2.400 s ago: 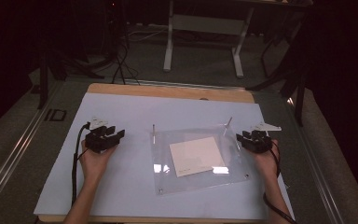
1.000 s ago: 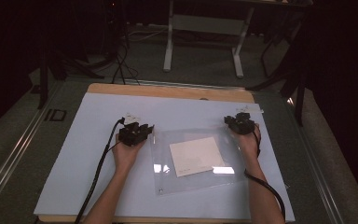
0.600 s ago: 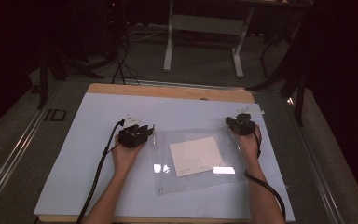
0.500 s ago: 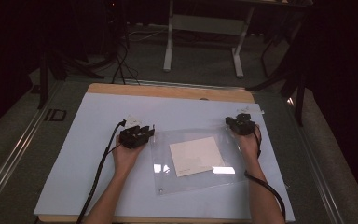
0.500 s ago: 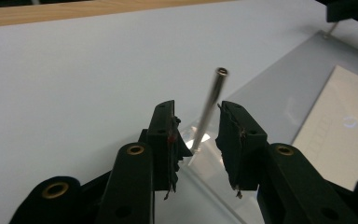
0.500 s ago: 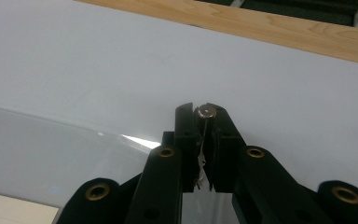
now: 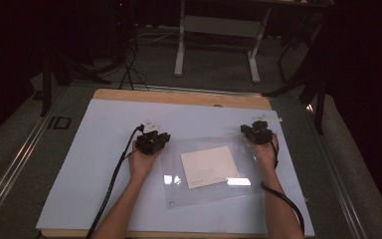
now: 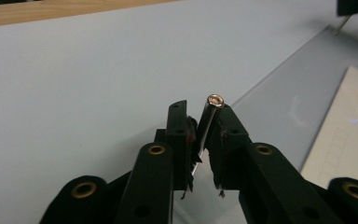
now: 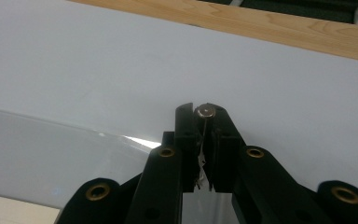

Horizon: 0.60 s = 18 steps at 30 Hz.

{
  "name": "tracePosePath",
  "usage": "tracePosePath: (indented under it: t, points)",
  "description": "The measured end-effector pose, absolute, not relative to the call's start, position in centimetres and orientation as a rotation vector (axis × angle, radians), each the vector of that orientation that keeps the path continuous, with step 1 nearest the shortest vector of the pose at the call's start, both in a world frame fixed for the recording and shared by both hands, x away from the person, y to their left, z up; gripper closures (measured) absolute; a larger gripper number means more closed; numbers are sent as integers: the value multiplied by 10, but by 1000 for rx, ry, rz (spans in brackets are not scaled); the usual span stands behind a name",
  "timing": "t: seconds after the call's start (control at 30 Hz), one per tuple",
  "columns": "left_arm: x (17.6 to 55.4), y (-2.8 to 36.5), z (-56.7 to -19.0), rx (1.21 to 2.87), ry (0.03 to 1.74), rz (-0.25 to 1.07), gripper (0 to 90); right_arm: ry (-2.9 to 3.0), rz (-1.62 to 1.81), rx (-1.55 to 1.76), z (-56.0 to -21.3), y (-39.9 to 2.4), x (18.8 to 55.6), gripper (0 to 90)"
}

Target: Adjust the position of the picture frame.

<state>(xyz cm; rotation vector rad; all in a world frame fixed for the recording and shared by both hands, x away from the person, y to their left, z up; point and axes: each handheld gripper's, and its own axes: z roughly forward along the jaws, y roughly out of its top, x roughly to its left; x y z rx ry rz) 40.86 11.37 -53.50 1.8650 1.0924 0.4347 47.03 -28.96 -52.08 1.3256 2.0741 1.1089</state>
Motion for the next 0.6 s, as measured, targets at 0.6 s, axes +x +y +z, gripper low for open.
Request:
tracePosePath:
  t: [0.6]
  points:
    - [418, 143, -533, 1789, 1213, 341, 814, 2139, 1125, 1385, -513, -275, 459, 840]
